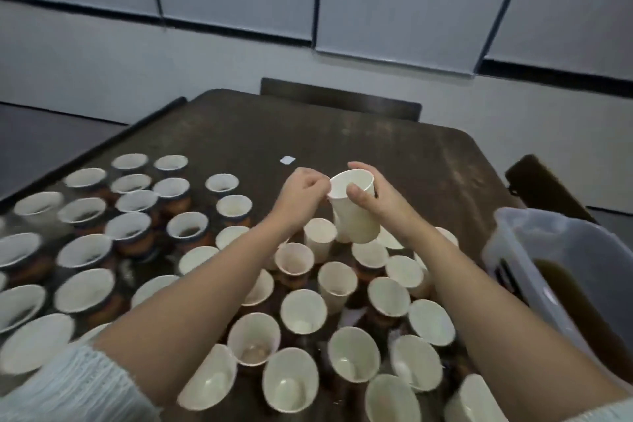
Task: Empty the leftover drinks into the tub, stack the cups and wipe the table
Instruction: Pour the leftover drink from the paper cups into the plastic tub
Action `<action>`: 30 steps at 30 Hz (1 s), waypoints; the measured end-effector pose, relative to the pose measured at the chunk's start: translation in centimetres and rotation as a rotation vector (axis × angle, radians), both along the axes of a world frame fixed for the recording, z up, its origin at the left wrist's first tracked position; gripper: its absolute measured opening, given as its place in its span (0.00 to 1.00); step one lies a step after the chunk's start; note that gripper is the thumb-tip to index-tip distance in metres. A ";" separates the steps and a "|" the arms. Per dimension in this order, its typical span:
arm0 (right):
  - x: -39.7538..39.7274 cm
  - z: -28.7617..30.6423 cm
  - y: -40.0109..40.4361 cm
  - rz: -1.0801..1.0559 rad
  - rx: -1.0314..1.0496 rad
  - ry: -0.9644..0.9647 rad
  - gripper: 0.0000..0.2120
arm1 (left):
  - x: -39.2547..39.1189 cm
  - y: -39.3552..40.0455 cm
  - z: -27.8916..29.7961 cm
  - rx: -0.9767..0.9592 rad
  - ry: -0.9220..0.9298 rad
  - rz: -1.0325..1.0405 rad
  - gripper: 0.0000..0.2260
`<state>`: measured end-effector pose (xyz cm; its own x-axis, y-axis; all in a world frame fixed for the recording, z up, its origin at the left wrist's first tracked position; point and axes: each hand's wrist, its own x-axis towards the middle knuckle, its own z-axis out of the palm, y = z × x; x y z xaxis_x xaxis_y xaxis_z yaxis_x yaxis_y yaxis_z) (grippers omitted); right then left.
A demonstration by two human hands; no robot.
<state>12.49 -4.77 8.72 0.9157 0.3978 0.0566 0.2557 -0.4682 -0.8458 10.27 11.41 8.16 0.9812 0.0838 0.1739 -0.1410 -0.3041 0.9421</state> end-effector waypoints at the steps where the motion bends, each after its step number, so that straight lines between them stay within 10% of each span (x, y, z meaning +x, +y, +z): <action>1: -0.1 0.1 2.7 0.038 0.006 0.029 0.34 | -0.4 2.9 0.2 0.052 0.003 0.051 0.10; 5: -0.6 0.0 13.8 0.097 0.058 0.159 0.16 | -1.5 15.6 -0.3 0.266 0.038 0.200 0.08; 18: 1.5 -5.7 31.6 0.121 -0.322 -0.018 0.14 | -4.6 33.9 -6.8 0.790 0.246 0.191 0.12; 25: 3.8 -10.3 33.2 0.304 -0.813 -0.040 0.42 | -4.7 33.6 -10.6 1.115 0.241 0.043 0.13; 30: 4.0 -12.4 34.2 0.331 -0.884 -0.049 0.44 | -4.2 33.5 -12.2 1.213 0.281 -0.047 0.14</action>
